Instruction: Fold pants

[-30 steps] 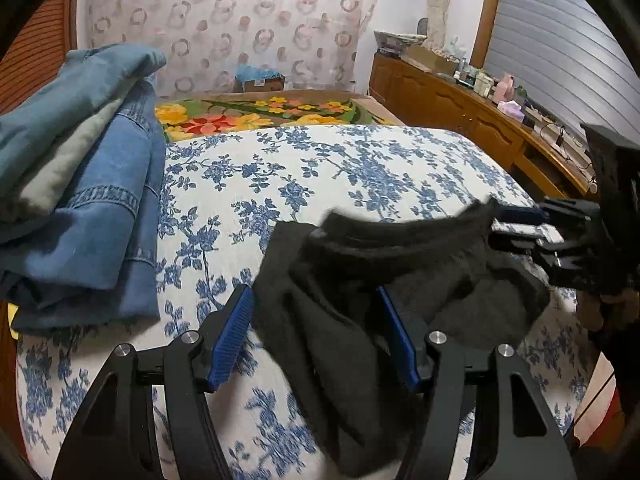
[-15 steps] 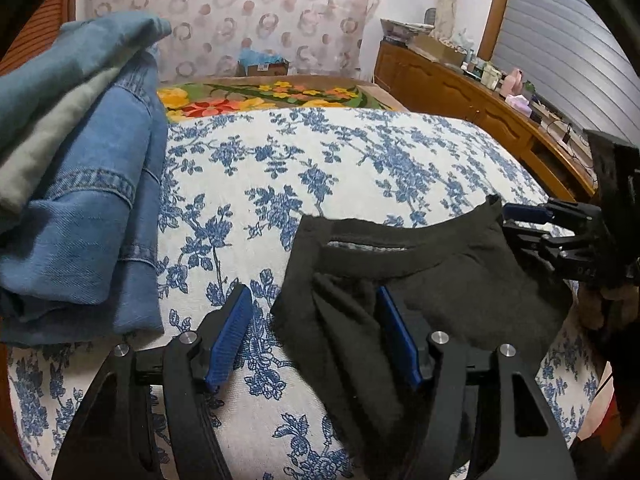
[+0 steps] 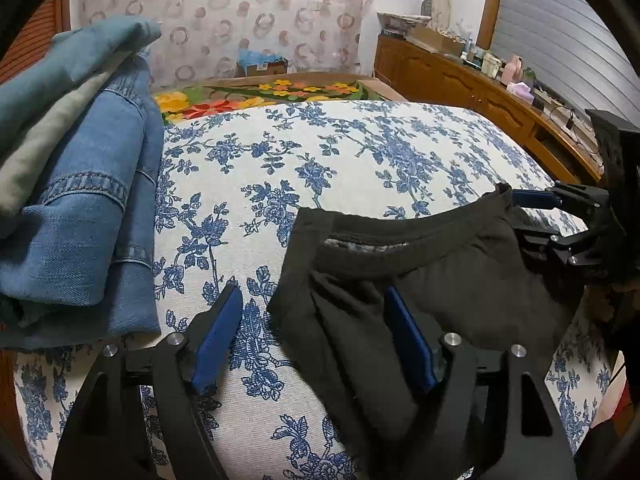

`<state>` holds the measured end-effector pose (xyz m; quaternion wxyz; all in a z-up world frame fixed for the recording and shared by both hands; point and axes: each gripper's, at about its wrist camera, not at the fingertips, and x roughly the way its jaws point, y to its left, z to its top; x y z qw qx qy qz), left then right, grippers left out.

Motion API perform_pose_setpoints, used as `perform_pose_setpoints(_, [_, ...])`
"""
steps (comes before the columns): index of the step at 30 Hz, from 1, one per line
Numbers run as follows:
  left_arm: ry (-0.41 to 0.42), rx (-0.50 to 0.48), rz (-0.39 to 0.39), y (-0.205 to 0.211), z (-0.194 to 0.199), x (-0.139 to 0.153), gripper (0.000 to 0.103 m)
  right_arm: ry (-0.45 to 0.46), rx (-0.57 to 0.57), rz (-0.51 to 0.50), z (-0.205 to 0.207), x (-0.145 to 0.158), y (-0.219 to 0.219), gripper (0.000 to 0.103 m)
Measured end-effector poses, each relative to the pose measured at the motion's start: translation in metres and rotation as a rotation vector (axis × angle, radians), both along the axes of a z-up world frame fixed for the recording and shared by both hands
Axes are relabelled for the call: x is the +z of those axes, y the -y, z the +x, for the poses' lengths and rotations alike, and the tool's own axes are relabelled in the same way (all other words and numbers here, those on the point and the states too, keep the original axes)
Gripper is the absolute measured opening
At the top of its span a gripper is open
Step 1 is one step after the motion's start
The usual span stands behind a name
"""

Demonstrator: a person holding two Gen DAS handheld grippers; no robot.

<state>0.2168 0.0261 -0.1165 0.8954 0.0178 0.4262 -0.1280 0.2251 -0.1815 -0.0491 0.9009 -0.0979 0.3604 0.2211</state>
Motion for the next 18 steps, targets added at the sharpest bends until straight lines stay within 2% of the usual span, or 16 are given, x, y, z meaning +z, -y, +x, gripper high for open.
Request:
perform_pose_setpoints(3, [0.001,0.012,-0.008,-0.002,-0.001,0.001,0.075,-0.009,-0.033,-0.004,0.003,-0.001,0.003,0.083])
perform_pose_setpoints(14, [0.026,-0.006,-0.024,-0.004,-0.043,0.017,0.075,-0.023,-0.057,-0.003,0.0,0.004,0.008,0.083])
perform_pose_setpoints(18, [0.024,-0.008,-0.042,-0.006,-0.064,0.018,0.075,0.012,-0.082,0.032,-0.023,0.018,0.023,0.08])
